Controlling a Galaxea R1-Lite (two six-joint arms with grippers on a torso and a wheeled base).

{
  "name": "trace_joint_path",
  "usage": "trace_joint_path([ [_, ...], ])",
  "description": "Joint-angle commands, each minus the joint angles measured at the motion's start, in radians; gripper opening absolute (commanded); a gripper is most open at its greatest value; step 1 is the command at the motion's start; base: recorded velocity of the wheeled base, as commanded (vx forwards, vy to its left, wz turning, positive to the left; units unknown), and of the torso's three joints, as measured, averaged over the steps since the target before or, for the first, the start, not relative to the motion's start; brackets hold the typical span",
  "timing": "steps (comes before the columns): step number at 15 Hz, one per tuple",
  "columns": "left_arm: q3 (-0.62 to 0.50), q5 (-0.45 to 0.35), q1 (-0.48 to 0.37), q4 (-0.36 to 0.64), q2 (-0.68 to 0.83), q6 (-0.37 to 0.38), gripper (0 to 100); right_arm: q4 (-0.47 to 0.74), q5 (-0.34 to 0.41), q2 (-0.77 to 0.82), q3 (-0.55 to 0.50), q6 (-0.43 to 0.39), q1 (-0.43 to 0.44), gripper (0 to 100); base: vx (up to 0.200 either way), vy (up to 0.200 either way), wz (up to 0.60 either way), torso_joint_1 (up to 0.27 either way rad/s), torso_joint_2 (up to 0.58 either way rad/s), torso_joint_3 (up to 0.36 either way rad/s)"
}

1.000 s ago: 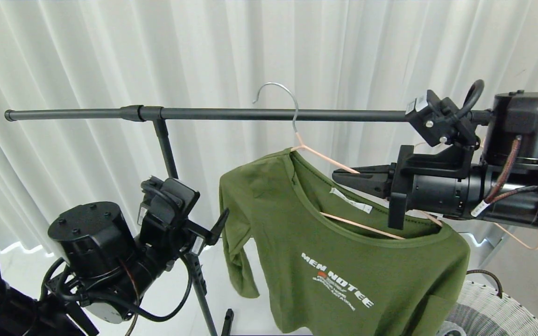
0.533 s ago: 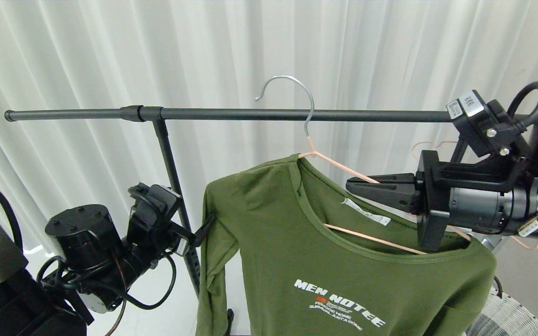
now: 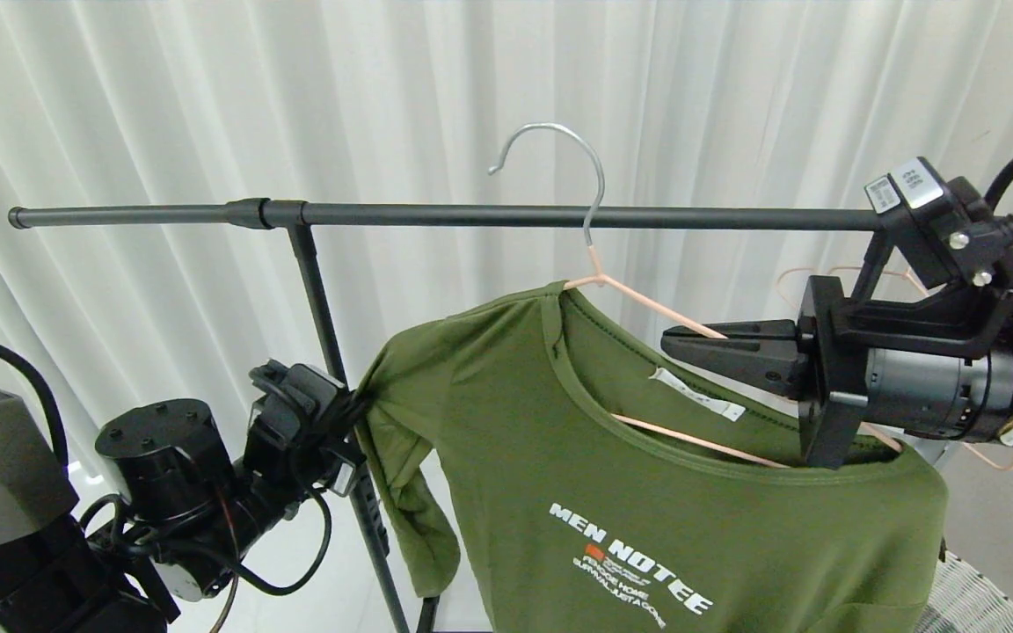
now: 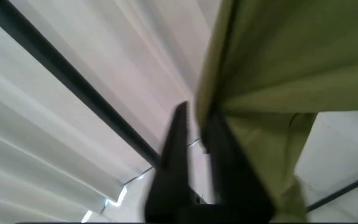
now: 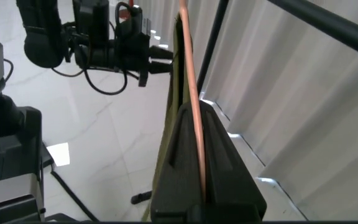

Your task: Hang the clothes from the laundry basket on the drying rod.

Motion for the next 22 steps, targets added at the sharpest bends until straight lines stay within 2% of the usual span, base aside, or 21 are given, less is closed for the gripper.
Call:
trace_joint_path([
  [1,0.043,0.002,0.000,-0.001,-0.042,0.002,0,0.000,0.000,0.001,-0.002,0.000,-0.019,0,0.000,0.000,0.00,0.000,0.00,0.000],
  [5,0.118,0.005,0.018,-0.001,-0.065,0.002,0,-0.028,0.000,-0.003,-0.002,0.000,-0.036,0,0.000,0.000,0.00,0.000,0.00,0.000],
  [7,0.120,0.005,0.050,-0.001,-0.063,0.002,0,-0.042,0.000,-0.019,-0.001,0.037,-0.038,0,0.000,0.000,0.00,0.000,0.00,0.000],
  [11,0.135,0.004,0.052,-0.001,-0.092,0.000,0,-0.042,0.000,-0.025,0.001,0.043,-0.041,0,0.000,0.000,0.00,0.000,0.00,0.000],
  [12,0.145,0.002,0.041,-0.001,-0.117,-0.003,100,-0.042,-0.001,-0.025,0.001,0.043,-0.041,0,0.000,0.000,0.00,0.000,0.00,0.000],
  [17,0.177,0.000,0.015,-0.001,-0.181,-0.029,100,-0.040,-0.011,-0.013,0.002,0.043,-0.094,0,0.000,0.000,0.00,0.000,0.00,0.000],
  [19,0.186,0.000,-0.057,-0.001,-0.235,-0.124,100,-0.040,-0.015,-0.017,0.027,0.048,-0.159,0,0.000,0.000,0.00,0.000,0.00,0.000],
  [21,0.194,0.004,-0.108,-0.001,-0.287,-0.247,100,-0.040,-0.035,-0.037,0.059,0.060,-0.188,0,0.000,0.000,0.00,0.000,0.00,0.000],
  [22,0.191,0.007,-0.114,-0.001,-0.303,-0.285,100,-0.038,-0.049,-0.040,0.071,0.060,-0.197,0,0.000,0.000,0.00,0.000,0.00,0.000],
])
